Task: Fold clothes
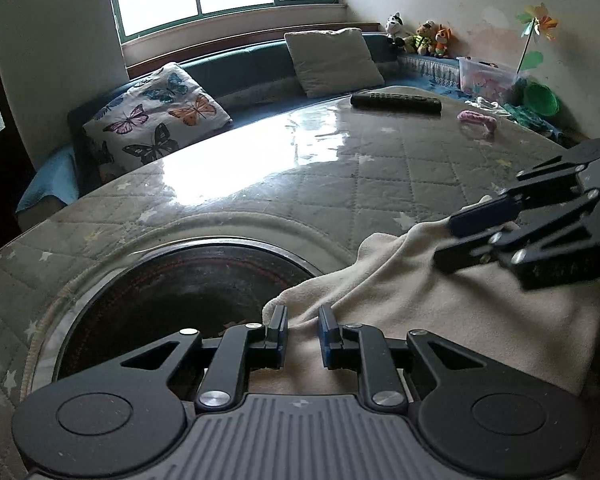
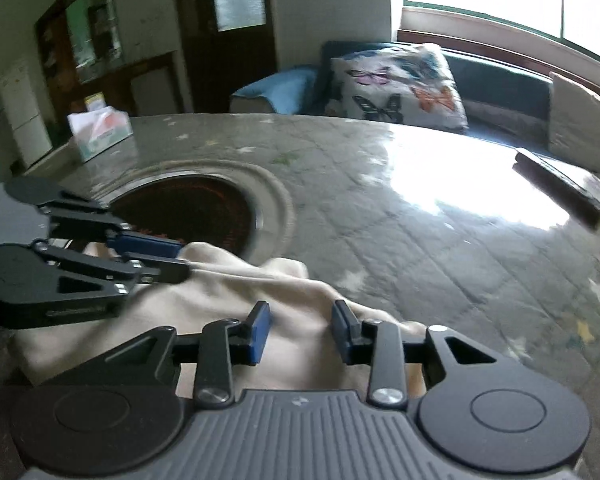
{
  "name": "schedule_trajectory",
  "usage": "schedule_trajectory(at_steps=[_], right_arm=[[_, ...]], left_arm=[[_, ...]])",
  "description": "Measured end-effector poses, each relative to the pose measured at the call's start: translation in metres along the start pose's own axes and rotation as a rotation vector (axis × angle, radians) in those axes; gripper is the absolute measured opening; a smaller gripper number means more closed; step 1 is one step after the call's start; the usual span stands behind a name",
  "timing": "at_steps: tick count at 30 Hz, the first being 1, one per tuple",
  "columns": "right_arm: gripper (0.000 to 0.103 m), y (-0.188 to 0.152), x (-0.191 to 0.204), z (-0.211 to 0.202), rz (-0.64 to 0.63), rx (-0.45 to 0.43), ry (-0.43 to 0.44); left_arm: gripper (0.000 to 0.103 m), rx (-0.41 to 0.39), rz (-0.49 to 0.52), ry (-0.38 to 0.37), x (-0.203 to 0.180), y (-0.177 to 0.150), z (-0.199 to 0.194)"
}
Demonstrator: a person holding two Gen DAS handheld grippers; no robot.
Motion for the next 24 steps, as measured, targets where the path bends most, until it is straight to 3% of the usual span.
schedule_trajectory(at_steps=[4, 8, 15, 24], right_arm=[[0.031, 0.000, -0.019, -0.003, 0.071, 0.010, 0.017], [0.028, 0.002, -0.027, -0.008, 0.096, 0.010, 0.017], [0.028, -0.008, -0.009, -0.038, -0.012, -0.013, 0.029], [0.029, -0.055, 0.011, -0.072, -0.121, -0.002, 0.029]], left_arm=[[0.020, -0.001, -0.003, 0.006, 0.000, 0.000, -0.001], [0.033, -0.014, -0.008, 0.024, 0.000, 0.000, -0.008], [0.048, -0.060, -0.002, 0.045, -0.011, -0.013, -0.043], [0.048, -0.086, 0.036, 0.102, -0.042, -0.056, -0.077]])
Point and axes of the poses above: each gripper's, at about its wrist camera, not at the fingertips, and z roughly the way its jaws point, x to its left, y to its top, the point moved 2 cm from there along z, roughly the way its jaws point, and after that the axes turned 11 degrees about -y, right-handed, at the moved point
